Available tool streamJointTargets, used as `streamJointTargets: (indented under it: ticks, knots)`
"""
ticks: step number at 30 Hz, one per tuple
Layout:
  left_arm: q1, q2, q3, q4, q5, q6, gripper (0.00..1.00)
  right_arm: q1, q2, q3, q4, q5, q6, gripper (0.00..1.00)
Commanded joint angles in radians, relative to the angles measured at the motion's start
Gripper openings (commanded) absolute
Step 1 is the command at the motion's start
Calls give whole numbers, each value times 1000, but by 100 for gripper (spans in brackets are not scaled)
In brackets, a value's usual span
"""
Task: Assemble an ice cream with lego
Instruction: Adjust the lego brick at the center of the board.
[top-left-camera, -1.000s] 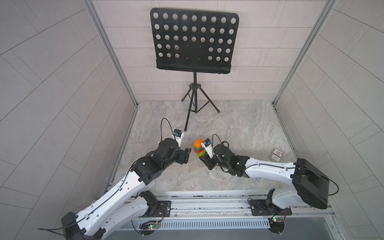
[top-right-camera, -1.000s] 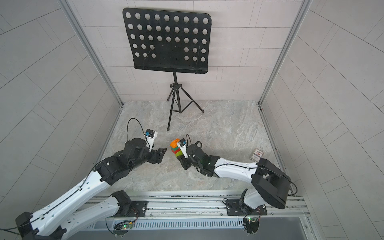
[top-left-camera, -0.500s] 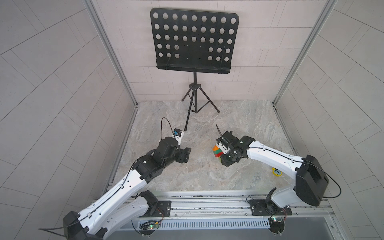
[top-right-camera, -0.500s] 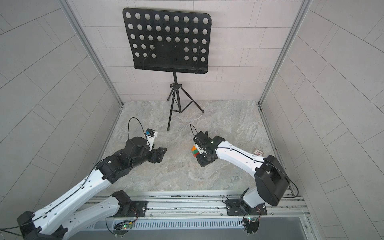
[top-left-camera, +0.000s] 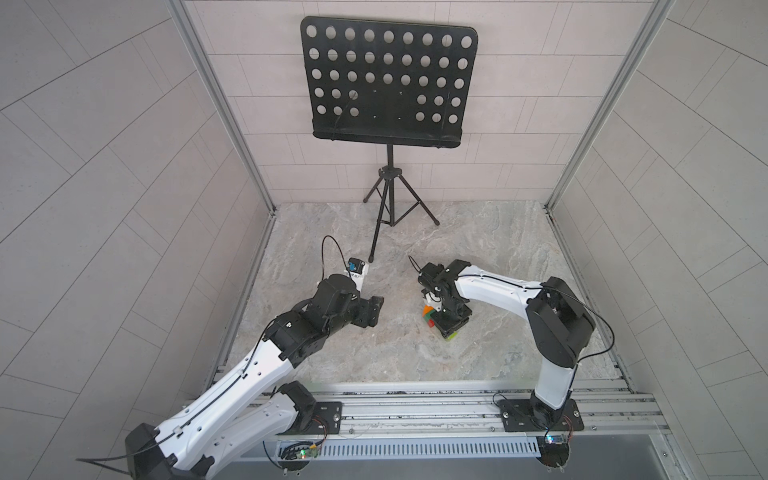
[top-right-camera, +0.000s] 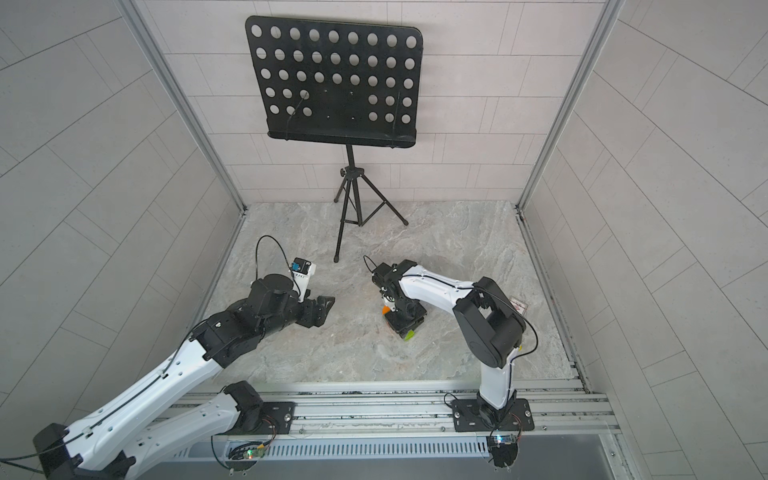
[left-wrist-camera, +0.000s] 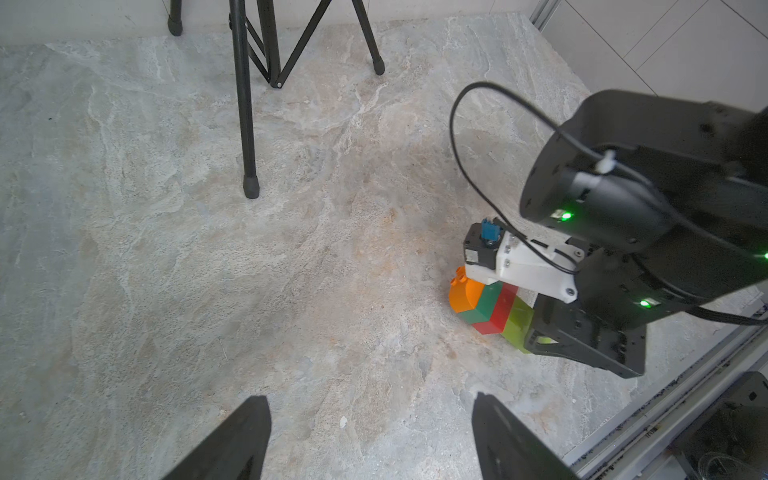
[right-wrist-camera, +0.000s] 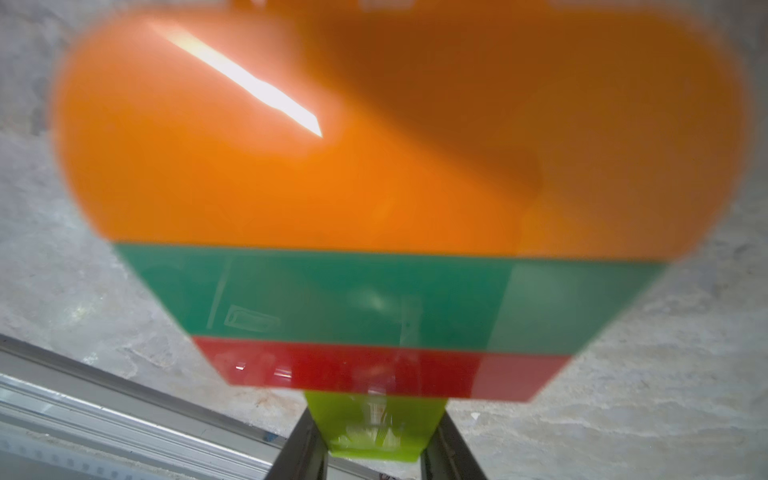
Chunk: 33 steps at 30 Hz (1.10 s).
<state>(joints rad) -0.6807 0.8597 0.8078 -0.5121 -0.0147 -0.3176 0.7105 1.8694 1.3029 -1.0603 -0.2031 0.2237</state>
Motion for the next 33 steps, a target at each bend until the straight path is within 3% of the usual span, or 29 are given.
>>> streamJointTargets:
  ticks: [1,4,9,10,12,13,14,19,24,26,29,31,33]
  knots:
    - [6,-17,5,4,5,-2,84,-2,47,51,-64,-6,-27,31]
    - [5,-19,4,6,4,-3,84,-2,89,91,-66,-14,-30,36]
    - [5,-19,5,0,-3,4,87,-2,112,122,-51,-42,-37,53]
    - [5,-22,7,-2,-12,8,99,-3,101,118,-36,-52,-38,55]
    - [5,-28,7,-6,-48,15,100,-7,69,103,1,-91,-34,61]
    - [6,-30,10,-9,-67,16,100,-12,48,96,23,-110,-28,68]
    - [6,-30,10,-9,-88,18,100,-16,22,88,45,-129,-22,98]
    - [7,-18,56,-41,-175,6,100,-51,-117,57,91,-133,-23,100]
    - [23,-15,151,-47,-316,-15,100,-201,-359,-74,322,-240,34,100]
    - [46,-3,189,-17,-374,-8,100,-267,-436,-165,453,-222,76,100]
    - [103,33,247,-13,-405,-2,100,-337,-456,-182,412,-191,37,100]
    - [122,58,264,-3,-473,-17,100,-343,-463,-216,413,-115,13,100]
    - [164,79,252,37,-461,-55,100,-348,-448,-242,425,-21,11,95]
